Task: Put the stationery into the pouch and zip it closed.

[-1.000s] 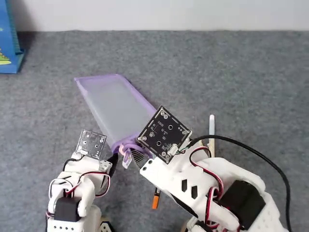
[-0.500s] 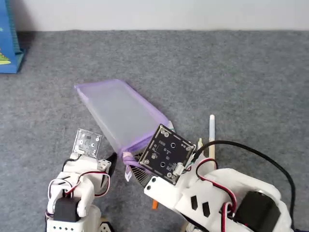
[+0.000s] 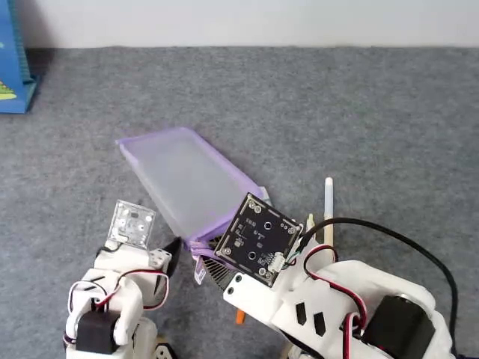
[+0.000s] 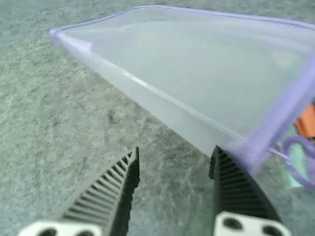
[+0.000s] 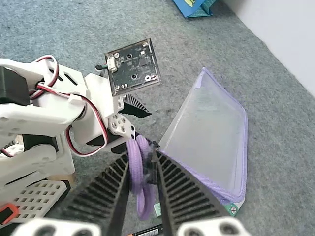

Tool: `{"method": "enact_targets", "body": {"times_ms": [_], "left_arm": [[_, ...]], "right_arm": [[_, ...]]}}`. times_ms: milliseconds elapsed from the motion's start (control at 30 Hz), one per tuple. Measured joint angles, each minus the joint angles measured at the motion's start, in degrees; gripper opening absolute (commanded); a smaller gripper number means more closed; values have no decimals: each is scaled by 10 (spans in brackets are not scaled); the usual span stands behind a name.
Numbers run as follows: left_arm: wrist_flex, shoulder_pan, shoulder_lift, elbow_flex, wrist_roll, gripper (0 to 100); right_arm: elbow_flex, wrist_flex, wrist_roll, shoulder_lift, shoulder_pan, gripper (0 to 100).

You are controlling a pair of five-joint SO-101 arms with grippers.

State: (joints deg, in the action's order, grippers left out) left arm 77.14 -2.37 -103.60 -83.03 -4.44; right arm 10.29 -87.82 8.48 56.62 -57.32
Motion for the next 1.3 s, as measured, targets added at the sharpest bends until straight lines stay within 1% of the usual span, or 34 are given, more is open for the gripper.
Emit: {"method": "enact_targets", "body": {"times_ms": [233, 367, 567, 733, 1133, 1300], "left_arm": [[3, -65, 0, 9, 0, 225], [3, -87, 0, 9, 0, 225], [5, -90, 0, 26, 1, 225], [6, -90, 0, 27, 1, 225], [6, -90, 0, 27, 1, 225], [5, -90, 0, 28, 19, 225]], "right_arm": [[0, 17, 0, -4, 0, 9], [0, 26, 1, -45, 0, 9], [0, 33, 2, -49, 2, 9], [0, 43, 2, -49, 22, 9], [-7, 60, 2, -49, 24, 9], [-16, 78, 2, -49, 24, 9]]}}
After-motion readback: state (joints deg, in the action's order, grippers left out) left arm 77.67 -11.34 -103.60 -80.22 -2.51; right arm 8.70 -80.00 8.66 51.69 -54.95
